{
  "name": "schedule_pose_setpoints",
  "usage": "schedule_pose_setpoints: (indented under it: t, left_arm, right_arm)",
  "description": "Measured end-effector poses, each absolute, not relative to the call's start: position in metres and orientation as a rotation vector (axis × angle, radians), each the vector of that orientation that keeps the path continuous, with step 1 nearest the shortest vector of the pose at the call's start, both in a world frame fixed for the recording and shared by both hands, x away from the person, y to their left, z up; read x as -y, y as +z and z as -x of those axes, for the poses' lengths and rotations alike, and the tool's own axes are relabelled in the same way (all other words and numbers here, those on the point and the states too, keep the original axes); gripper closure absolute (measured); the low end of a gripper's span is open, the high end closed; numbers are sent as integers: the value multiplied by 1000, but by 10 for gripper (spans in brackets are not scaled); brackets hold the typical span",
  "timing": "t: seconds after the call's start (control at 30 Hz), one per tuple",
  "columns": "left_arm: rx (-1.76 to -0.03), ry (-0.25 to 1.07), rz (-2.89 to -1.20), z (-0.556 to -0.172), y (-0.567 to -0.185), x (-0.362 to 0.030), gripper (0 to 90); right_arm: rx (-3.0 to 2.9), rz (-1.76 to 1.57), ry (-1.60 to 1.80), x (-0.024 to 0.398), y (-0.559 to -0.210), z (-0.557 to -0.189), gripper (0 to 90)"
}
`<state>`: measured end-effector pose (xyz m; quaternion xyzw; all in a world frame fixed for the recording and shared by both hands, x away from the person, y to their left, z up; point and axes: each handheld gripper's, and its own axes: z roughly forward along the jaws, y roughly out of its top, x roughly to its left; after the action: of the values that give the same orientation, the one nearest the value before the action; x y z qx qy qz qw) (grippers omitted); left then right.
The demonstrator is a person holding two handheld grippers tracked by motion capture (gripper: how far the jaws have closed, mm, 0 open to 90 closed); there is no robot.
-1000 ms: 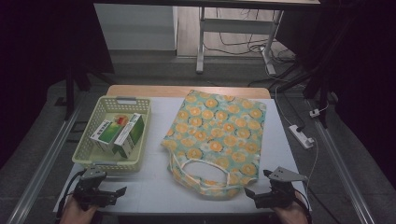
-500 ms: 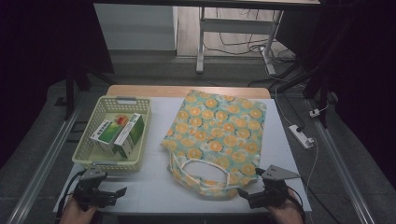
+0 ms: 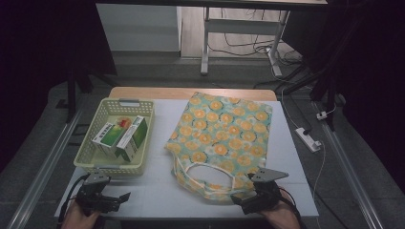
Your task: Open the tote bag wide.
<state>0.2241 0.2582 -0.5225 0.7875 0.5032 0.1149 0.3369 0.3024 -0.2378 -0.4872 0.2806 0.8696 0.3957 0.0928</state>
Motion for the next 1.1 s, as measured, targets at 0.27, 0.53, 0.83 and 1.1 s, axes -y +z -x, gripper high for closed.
schedule_pose_setpoints:
  t: [0.27,0.53,0.83,1.1]
  left_arm:
    - [-1321,294,-2046,-225,-523,-259,22]
    - [-1321,288,-2043,-225,-523,-259,23]
    - [-1320,280,-2048,-226,-523,-260,24]
    - [-1315,275,-2053,-226,-523,-259,25]
  right_arm:
    - [-2631,-774,1167,216,-491,-302,0]
    - [-2701,-687,1126,186,-501,-300,0]
    - [-2763,-645,1097,157,-510,-294,19]
    - [-2808,-489,1032,140,-511,-291,433]
